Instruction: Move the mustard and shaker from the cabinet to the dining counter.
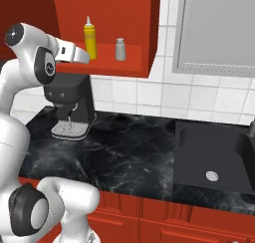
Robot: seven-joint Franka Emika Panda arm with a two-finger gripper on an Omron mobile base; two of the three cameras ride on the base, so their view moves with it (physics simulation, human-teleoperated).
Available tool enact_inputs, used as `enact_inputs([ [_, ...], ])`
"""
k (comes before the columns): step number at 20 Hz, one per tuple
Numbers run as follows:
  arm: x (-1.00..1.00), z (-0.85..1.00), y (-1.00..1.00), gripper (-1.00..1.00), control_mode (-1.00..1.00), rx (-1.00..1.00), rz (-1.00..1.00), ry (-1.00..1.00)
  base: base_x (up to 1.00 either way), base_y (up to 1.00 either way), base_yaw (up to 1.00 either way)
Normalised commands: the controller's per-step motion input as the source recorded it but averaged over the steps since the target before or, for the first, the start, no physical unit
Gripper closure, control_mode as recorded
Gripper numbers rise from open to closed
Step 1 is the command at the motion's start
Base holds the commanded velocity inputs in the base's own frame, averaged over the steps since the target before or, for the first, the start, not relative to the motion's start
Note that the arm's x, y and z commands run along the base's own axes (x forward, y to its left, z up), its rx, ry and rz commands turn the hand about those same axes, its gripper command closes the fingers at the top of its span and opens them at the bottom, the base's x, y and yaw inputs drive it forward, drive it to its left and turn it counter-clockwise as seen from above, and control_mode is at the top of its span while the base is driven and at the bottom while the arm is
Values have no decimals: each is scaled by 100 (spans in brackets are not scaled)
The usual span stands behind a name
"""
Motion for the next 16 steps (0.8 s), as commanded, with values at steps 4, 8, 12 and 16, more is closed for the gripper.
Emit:
enact_inputs([
  [4, 26, 3, 0, -100, -100, 2, 0, -5, 0, 0, 0],
  [8, 27, 0, 3, -100, -100, 3, 0, -8, 0, 0, 0],
  [12, 21, 0, 3, -100, -100, 1, 0, -6, 0, 0, 0],
  [16, 16, 3, 0, -100, -100, 0, 0, 0, 0, 0, 0],
])
